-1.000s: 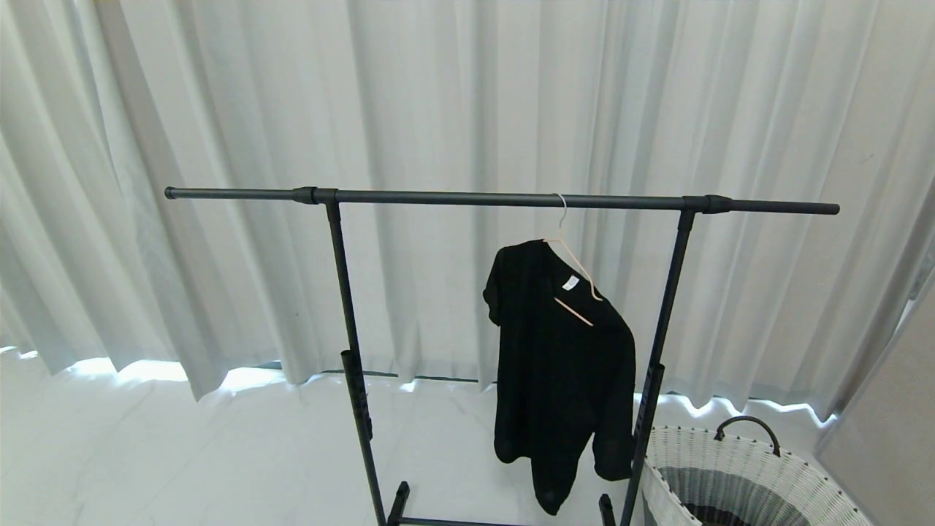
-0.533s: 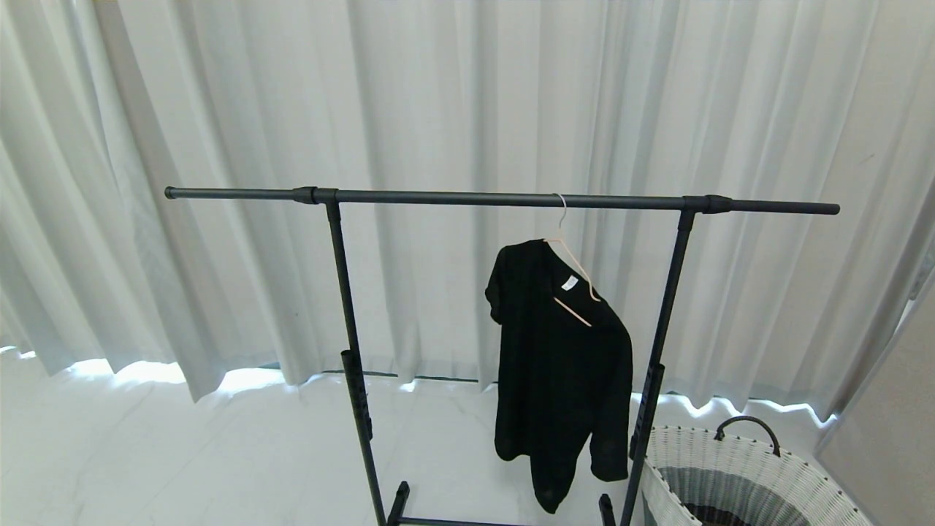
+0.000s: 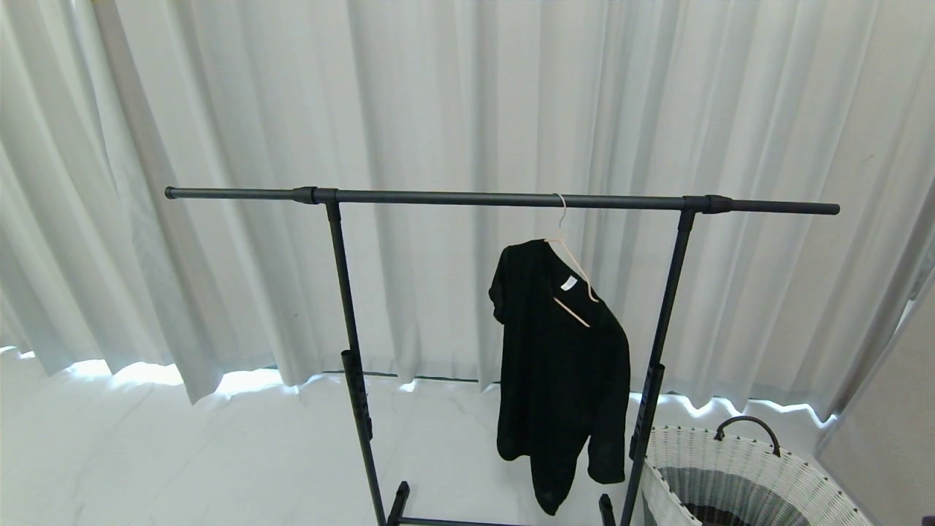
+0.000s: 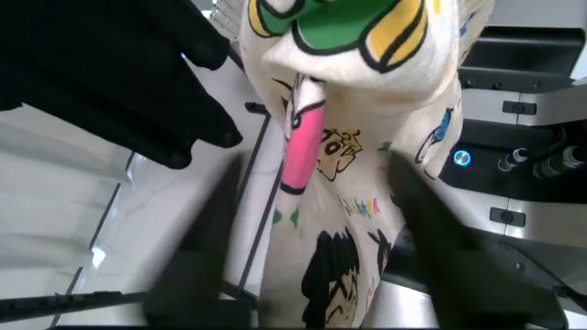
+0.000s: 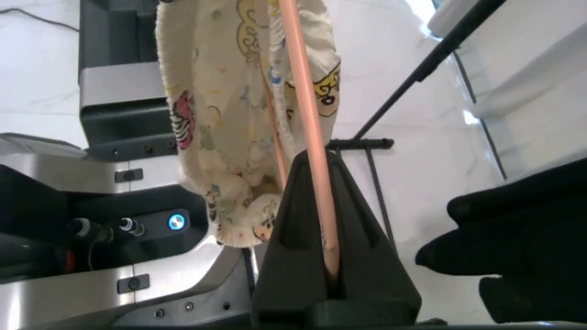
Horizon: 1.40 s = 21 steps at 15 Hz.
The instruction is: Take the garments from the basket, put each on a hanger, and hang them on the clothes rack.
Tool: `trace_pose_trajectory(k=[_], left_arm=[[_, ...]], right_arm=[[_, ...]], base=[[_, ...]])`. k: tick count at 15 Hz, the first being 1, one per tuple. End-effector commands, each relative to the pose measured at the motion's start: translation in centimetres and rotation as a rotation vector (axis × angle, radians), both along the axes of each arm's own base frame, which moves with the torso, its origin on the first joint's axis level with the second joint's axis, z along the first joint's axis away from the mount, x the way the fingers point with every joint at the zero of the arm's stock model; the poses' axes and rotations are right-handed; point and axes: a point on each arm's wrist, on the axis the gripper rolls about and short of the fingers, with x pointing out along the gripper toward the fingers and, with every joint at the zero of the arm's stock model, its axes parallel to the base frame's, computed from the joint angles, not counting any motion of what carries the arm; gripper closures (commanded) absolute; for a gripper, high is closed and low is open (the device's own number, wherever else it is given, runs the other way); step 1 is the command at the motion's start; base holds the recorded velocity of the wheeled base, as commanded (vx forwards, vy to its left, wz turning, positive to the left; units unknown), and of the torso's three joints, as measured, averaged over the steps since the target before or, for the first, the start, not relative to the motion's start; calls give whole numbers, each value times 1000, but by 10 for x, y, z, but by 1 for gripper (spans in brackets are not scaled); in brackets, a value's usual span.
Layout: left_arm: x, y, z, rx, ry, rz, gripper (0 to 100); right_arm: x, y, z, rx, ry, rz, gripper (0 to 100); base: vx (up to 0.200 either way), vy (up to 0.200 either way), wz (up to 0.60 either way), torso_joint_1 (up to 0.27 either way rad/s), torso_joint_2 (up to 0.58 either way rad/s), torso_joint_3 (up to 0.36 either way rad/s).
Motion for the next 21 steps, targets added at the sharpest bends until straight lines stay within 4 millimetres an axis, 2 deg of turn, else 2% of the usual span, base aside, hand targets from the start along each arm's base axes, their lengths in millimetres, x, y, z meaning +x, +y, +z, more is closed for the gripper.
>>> trace_pose_trajectory(k=[1,5,6,8,10,13,15,17,19,21], left_arm=[[0,-1,-1,8,3,0,100],[1,-1,-3,16,8,5,100],[2,0,-4,19,8,15,100],[10,3,-7,36,15,73,100],[21,15,-14,63,28,184,100],[27,32,-20,75,36,294,100],[36,35,-14,51,23,361,100],[46,32,0,-6,-14,400,100],[53,26,14,-100,-81,399,100],[56,24,20,-151,-120,402,100]], right_arm=[[0,1,0,-2,0,1,100],[0,2,2,12,-15,0,100],[0,2,1,11,-16,1,0],[0,1,1,13,-18,-5,0],[5,-1,1,10,-27,-47,0],[9,-4,2,10,-41,-107,0],[13,-4,1,5,-39,-127,0],[16,-2,0,-2,-24,-140,0],[19,8,0,50,182,-243,0],[26,24,10,156,411,-388,0]], base=[[0,0,0,0,0,0],[0,0,0,0,0,0],[0,0,0,0,0,0],[0,0,0,0,0,0],[0,0,0,0,0,0],[0,0,0,0,0,0],[0,0,0,0,0,0],[0,0,0,0,0,0],[0,0,0,0,0,0],[0,0,0,0,0,0]])
